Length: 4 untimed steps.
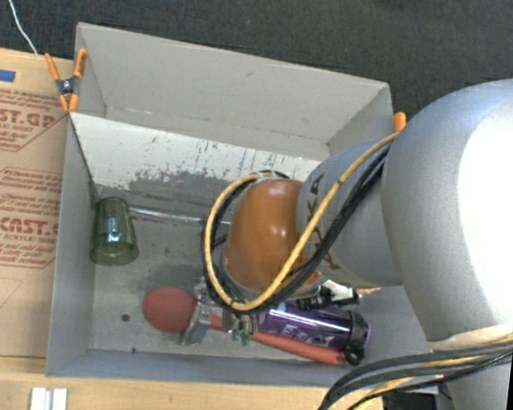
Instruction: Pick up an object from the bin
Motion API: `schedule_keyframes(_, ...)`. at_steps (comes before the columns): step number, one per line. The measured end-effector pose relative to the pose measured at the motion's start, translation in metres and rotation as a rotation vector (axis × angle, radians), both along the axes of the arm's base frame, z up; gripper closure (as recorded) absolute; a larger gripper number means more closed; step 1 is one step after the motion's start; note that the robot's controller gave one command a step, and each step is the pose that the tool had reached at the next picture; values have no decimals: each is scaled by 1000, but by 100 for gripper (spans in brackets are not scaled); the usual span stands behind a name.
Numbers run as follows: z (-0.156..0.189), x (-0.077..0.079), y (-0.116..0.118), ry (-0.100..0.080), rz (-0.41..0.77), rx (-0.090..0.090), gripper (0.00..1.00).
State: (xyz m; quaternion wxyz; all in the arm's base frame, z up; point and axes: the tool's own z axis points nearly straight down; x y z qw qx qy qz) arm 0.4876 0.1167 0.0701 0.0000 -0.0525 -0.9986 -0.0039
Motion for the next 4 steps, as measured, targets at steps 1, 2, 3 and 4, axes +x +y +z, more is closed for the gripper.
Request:
schedule_keyframes(1,3,-1,0,3,0,0,100)
schedule_keyframes(2,22,-3,0,9,0,-1,100)
schedule_keyframes(3,41,-3,-1,12,0,-2,100)
schedule_keyframes(4,59,-3,-1,10,-1,-2,100)
